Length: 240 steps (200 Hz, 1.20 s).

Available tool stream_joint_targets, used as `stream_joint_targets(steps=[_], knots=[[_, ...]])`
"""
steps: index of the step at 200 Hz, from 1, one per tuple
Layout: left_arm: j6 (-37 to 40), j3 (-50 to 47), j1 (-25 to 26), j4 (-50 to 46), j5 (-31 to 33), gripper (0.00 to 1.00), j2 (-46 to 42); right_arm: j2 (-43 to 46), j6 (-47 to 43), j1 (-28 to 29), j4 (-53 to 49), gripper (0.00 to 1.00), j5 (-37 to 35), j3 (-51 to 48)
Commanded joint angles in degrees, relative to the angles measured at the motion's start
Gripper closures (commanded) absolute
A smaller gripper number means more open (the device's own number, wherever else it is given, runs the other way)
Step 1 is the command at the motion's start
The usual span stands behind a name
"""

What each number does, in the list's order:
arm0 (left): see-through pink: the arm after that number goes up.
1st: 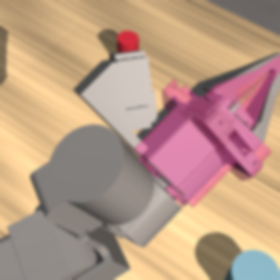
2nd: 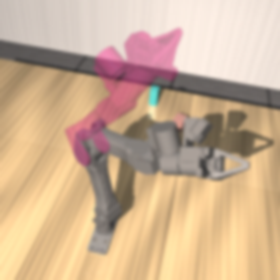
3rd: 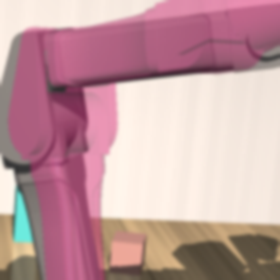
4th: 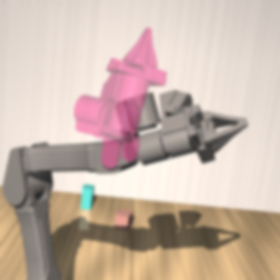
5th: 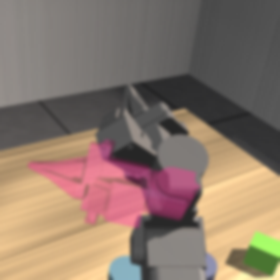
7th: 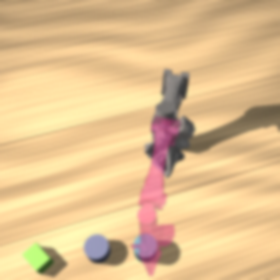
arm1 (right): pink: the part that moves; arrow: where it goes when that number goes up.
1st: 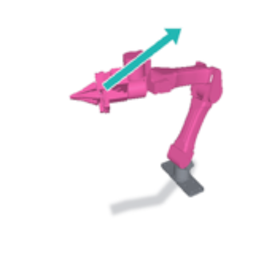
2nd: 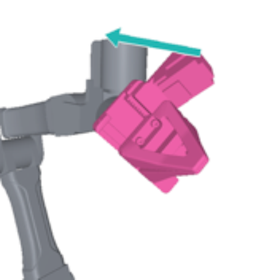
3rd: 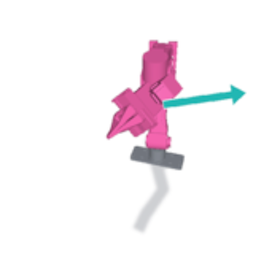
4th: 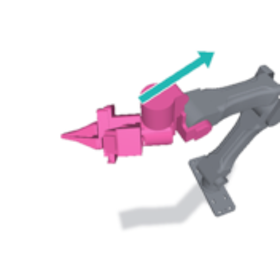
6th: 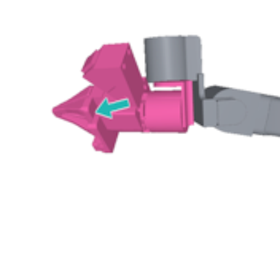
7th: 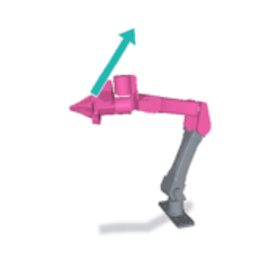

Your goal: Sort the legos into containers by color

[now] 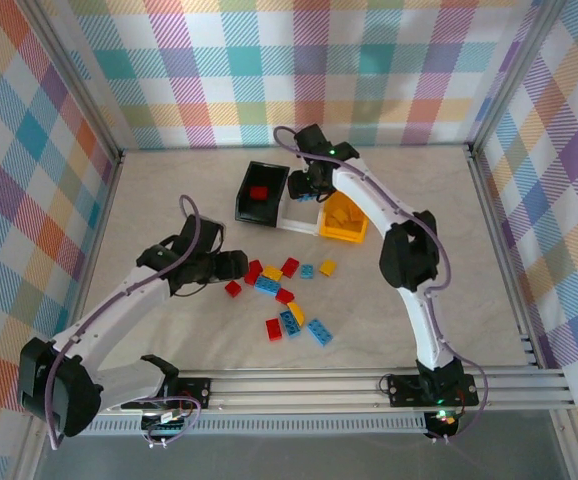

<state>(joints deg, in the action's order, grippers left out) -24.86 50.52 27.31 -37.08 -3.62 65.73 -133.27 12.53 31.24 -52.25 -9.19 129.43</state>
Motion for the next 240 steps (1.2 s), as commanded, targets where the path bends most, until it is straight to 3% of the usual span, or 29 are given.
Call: stream_joint_targets(steps=[1,56,127,190,240], knots=[[-1.49,-2.14,1.20,-1.76,-0.92,0.32,-1.19,-3.57,-1.19,-0.64,-2.64,0.36,0.53,5.66],[-1.11,-4.38,1.43,-2.70,3.01,0.28,2.93,-6.50,-1.06,-0.82,-2.75,0.27,1.92,9.46],[2.52,-2.96,0.72,0.79,4.83,0.26,12.24,1.91,0.06,-0.84,-2.92,0.19,3.94,4.07],[7.53,-2.00,-0.47,3.50,3.62,0.26,18.82,26.16,5.91,1.06,7.78,0.19,6.37,-25.67],[8.53,-1.06,-2.36,6.02,3.34,0.27,22.37,38.28,8.39,3.00,8.96,0.19,6.74,-38.61]])
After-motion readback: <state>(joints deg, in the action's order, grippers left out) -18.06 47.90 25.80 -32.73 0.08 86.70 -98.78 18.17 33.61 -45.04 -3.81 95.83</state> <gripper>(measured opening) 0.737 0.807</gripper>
